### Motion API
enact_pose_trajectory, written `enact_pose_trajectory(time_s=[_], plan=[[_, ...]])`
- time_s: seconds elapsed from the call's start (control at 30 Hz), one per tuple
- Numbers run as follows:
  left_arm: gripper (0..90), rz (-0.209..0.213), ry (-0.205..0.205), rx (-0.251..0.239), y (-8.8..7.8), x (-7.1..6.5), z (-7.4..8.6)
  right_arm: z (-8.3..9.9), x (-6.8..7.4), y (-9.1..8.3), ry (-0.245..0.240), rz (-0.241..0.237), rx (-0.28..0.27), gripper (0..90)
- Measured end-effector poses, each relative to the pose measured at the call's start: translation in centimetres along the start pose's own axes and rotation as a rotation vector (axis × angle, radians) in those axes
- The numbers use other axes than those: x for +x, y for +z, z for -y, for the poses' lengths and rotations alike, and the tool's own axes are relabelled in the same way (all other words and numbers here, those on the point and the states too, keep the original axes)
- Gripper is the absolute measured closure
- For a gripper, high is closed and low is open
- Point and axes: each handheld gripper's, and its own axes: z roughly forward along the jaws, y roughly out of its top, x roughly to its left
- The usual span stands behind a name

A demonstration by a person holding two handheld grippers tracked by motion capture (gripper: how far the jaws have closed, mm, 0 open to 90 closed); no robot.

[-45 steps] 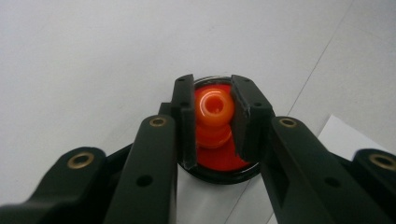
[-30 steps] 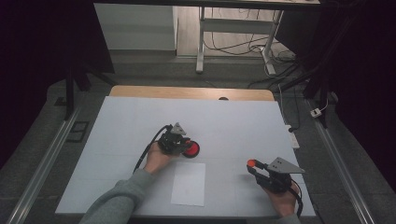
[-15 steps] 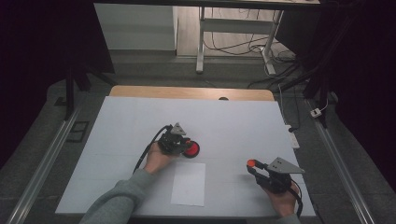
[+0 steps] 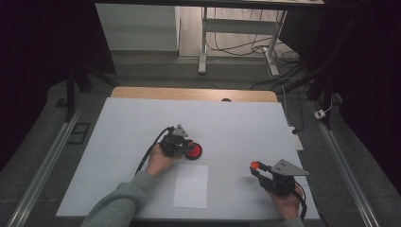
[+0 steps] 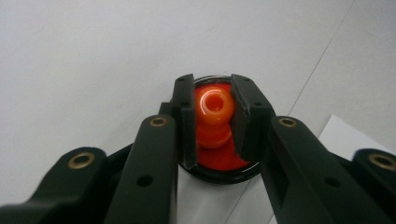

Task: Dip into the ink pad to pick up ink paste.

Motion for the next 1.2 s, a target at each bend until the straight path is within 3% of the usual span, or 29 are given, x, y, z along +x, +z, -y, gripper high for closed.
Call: enact_pose_trajectory(time_s=[0.07, 0.13, 0.2, 0.53, 0.87, 1.2], plan=[[72.8, 0.003, -0.007, 0.003, -0.1, 0.1, -0.1, 0.0, 0.0, 0.0, 0.000, 0.000, 0.001, 64.7], [72.8, -0.011, -0.004, -0.027, -0.6, 0.1, -0.2, 0.0, -0.1, 0.1, 0.000, 0.000, 0.002, 64.7], [72.8, -0.002, -0.003, -0.060, -1.1, 0.1, -0.4, 0.1, -0.2, 0.1, 0.000, 0.001, 0.004, 64.7], [72.7, 0.042, -0.010, -0.121, -2.4, -0.1, -0.8, 0.0, -0.1, -0.1, -0.002, 0.002, 0.000, 64.7], [72.7, 0.076, -0.030, -0.155, -3.5, -0.2, -0.9, -0.1, -0.1, 0.0, -0.007, 0.001, 0.002, 64.7], [72.7, 0.089, -0.015, -0.159, -5.4, -0.8, -0.7, 0.0, -0.2, 0.1, -0.006, 0.000, 0.006, 64.7]])
